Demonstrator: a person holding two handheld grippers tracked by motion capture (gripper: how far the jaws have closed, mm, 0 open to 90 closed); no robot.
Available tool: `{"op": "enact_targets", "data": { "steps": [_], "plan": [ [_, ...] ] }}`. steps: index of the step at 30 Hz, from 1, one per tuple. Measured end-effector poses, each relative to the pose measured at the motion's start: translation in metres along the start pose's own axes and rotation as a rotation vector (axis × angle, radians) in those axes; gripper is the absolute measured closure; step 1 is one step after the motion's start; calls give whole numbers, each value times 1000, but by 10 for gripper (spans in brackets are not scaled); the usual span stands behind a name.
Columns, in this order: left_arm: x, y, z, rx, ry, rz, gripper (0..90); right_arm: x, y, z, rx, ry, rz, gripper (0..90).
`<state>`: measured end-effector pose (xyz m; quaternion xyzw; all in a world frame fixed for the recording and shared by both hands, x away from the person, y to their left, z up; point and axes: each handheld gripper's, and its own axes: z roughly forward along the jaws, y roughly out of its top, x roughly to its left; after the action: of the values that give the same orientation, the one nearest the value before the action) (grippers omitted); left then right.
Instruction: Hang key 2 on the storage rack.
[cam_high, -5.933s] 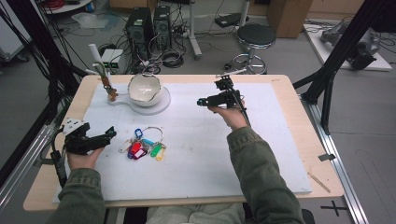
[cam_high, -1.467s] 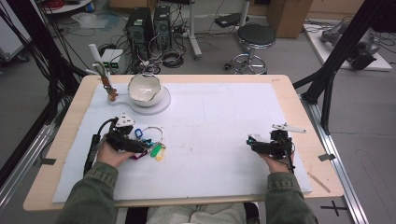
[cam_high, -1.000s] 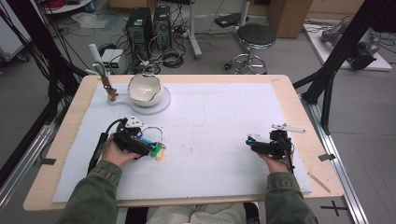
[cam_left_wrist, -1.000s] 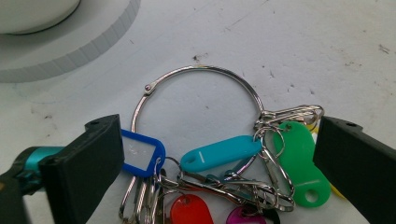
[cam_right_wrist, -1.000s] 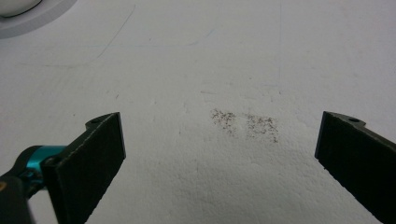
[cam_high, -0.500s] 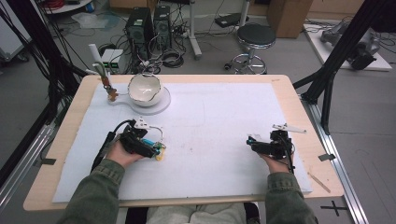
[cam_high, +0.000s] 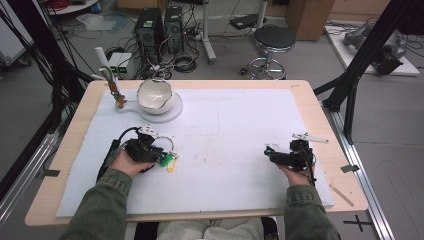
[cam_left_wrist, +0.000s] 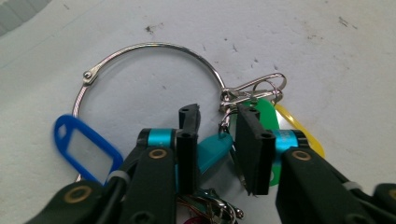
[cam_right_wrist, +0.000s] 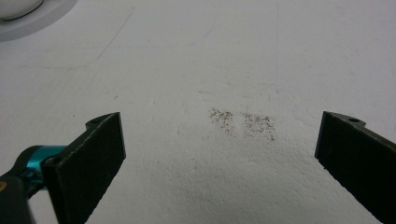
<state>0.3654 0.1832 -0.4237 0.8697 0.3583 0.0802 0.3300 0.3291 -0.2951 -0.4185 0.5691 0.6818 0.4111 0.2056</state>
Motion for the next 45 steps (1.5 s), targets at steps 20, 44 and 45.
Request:
{"op": "enact_targets", "data": {
  "steps": [20,44,45],
  "plan": [
    [7,-2,-16,-66,-11,-18,883,-2,1,-1,-9,2,3,10],
    [14,-4,-43,-242,-15,-104,886,-3,2,-3,-17,5,13,10],
    [14,-4,-44,-249,-17,-107,886,-3,2,-3,-17,4,12,10]
  ]
}}
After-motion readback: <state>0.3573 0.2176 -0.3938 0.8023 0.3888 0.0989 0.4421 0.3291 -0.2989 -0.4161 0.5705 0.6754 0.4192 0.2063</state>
